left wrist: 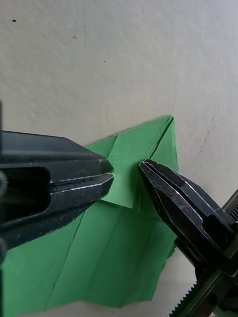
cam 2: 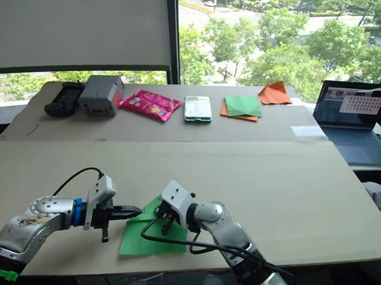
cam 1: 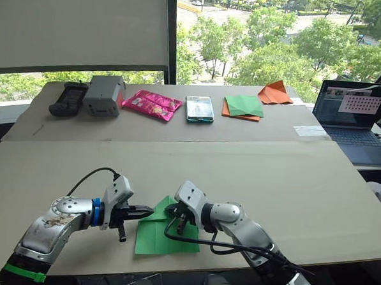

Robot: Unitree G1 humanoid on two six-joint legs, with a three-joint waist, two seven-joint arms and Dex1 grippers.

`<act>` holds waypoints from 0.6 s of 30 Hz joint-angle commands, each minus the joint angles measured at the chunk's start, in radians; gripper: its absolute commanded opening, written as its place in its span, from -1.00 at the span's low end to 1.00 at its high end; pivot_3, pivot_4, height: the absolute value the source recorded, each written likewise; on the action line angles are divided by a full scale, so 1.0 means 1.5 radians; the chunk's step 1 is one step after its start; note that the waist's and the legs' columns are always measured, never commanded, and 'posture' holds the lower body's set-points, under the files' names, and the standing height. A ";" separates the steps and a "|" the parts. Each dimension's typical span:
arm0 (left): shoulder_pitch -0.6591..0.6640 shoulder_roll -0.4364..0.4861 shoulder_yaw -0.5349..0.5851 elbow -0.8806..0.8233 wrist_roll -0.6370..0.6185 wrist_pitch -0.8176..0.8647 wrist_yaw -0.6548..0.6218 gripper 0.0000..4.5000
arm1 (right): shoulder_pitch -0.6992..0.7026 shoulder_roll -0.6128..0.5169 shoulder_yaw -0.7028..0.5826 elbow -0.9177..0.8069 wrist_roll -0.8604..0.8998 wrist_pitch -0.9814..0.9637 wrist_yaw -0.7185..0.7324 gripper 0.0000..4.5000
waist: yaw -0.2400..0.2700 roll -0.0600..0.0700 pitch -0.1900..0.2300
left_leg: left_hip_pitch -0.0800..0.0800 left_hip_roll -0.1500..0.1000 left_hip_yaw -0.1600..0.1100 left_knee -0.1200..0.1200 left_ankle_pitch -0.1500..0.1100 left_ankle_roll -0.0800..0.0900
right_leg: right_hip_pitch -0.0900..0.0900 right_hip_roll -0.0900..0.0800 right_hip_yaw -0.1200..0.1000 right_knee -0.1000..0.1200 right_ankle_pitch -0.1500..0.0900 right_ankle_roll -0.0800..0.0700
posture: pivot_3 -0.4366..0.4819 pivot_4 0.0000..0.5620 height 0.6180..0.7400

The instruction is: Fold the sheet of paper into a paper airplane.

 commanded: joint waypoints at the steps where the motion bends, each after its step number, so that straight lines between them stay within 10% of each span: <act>1: -0.013 0.006 -0.035 0.036 0.055 -0.065 -0.018 -0.99 | 0.010 -0.015 -0.003 0.017 -0.012 0.027 -0.008 -1.00 | 0.001 0.000 0.000 | 0.000 0.000 0.000 0.000 0.000 0.000 | 0.000 0.000 0.000 0.000 0.000 0.000 | -0.05 -0.47 1.00; 11: -0.030 -0.013 -0.115 0.111 0.153 -0.173 -0.033 -0.99 | 0.028 -0.026 -0.118 -0.114 0.049 0.079 -0.025 -1.00 | 0.012 0.002 -0.002 | -0.001 -0.001 0.000 0.001 0.000 0.000 | 0.001 -0.001 0.000 0.000 0.000 0.000 | -0.05 -0.47 1.00; 18: -0.043 -0.030 -0.124 0.125 0.162 -0.184 -0.036 -0.99 | 0.115 -0.164 -0.157 -0.206 0.068 0.125 0.018 -1.00 | 0.022 0.003 -0.003 | -0.002 -0.001 0.000 0.002 0.000 0.000 | 0.001 -0.001 0.000 -0.001 0.000 0.000 | -0.05 -0.47 1.00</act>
